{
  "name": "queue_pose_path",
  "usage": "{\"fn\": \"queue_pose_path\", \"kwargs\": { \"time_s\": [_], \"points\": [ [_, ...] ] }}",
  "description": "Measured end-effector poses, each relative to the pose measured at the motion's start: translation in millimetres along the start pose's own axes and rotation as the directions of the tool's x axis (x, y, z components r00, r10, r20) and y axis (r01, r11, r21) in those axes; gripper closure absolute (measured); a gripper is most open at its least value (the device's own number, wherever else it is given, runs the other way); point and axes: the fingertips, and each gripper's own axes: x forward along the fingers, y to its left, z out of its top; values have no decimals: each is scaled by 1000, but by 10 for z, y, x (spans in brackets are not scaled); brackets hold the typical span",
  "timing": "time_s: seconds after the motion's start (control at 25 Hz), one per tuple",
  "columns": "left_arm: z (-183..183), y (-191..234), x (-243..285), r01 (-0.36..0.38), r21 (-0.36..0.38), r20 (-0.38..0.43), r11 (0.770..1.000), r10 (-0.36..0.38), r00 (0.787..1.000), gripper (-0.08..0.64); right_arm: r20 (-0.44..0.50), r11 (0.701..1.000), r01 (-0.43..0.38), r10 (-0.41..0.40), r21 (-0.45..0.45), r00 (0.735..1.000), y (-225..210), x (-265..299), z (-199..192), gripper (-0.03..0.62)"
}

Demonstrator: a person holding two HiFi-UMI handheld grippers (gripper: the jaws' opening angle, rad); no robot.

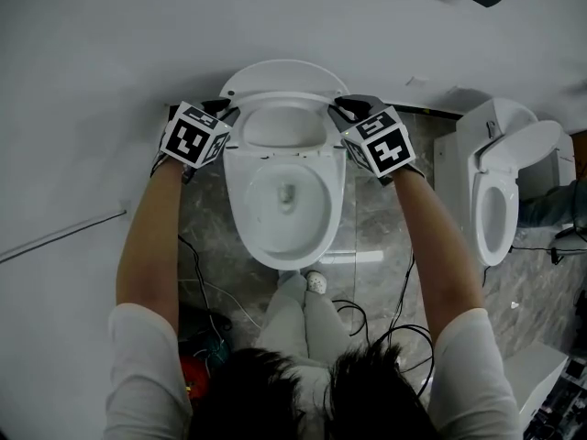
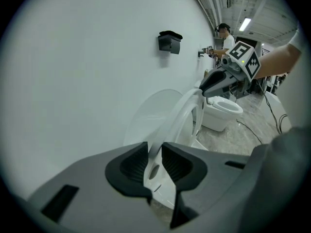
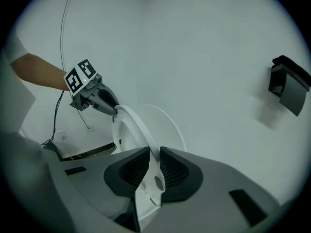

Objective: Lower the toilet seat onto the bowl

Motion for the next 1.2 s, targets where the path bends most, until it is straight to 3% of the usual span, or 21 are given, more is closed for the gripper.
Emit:
{"fn": "queue_pose_path", "kwargs": {
  "time_s": [0.24, 0.52, 0.96, 1.2],
  "points": [
    [-166, -211, -145, -23, 39, -46, 999, 25, 999, 466, -50, 996, -42, 38, -75, 998, 193, -44, -181, 486],
    [-364, -407, -307, -29, 19, -78, 999, 30, 996, 454, -95, 984, -148, 139, -95, 986, 490, -216, -305, 486],
    [-531, -628, -410, -50, -13, -97, 999, 48, 994, 442, -115, 961, -276, 271, -33, 956, 711, -355, -480, 471],
    [-687, -786, -488, -51, 7, -112, 999, 52, 992, 437, -129, 942, -335, 328, -36, 936, 899, -435, -610, 460]
  ]
}}
